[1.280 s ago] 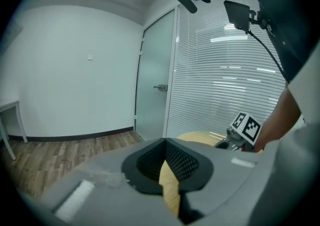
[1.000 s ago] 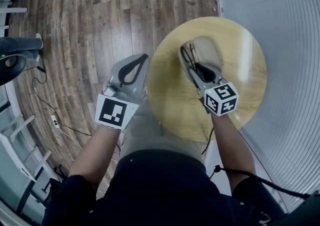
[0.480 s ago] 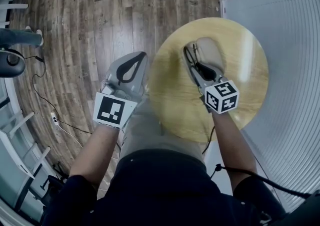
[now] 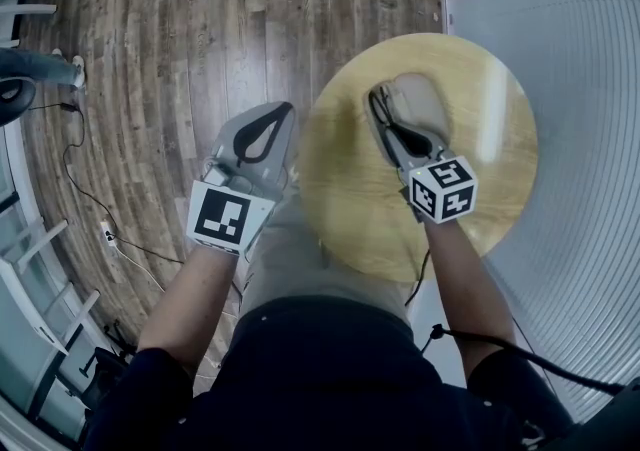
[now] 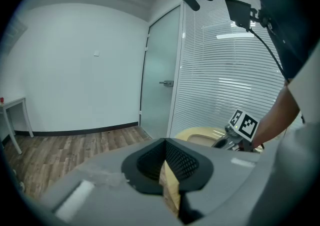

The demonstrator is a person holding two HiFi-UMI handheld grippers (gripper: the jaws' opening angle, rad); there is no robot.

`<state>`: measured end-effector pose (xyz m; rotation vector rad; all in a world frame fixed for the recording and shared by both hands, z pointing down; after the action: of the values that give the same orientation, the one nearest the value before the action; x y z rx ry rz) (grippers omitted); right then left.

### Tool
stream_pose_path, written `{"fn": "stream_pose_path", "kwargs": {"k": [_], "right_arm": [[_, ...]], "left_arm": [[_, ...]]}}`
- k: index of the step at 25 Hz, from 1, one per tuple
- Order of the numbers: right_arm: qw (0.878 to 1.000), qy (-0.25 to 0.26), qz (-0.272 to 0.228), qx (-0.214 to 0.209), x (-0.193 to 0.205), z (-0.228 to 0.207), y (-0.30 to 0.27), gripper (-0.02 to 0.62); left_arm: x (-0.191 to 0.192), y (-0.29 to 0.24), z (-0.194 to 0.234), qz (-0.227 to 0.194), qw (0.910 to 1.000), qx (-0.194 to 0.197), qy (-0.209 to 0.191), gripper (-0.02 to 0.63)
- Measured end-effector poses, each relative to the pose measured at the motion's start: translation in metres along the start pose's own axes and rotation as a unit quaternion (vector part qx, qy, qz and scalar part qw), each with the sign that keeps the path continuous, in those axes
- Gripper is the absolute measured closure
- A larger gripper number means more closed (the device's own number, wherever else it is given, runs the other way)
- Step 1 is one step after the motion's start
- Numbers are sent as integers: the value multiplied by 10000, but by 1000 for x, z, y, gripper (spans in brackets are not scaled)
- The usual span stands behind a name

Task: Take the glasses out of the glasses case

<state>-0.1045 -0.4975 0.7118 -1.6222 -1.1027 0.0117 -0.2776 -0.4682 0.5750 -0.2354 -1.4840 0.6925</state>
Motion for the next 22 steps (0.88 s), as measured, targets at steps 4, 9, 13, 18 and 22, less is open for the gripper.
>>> {"fn": "stream_pose_path", "kwargs": {"k": [4,9,13,18,22], "right_arm": [[10000,30,-15,48,1,0,3,561],[9998,-23,-140,142,0,-1,14,561],[9996,-54,-206,192,-1,3,21,563],[9992,-51,-299,268,0,3,31,563],[9988,-34,-363,320,3,5,43,563]], "left_arm": [[-2,4,-2,-25,10000,-22,-22,600],[-10,10,-7,-70,9999,-6,-86,600],[-16,16,-10,-139,9998,36,-131,600],[-16,19,-18,-192,9996,89,-201,600],[-22,26,-29,-272,9994,81,-197,600]]}}
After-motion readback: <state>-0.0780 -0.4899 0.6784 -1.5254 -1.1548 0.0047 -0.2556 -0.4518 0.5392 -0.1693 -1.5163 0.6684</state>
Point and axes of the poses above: the fingertips, and each gripper's own axes: y backward along the fingers, z to its left, x out of its underside, the point moved 1 cm from there along y, backward along the fingers, and after that the axes turned 9 degrees about z, right-handed, at the moved point
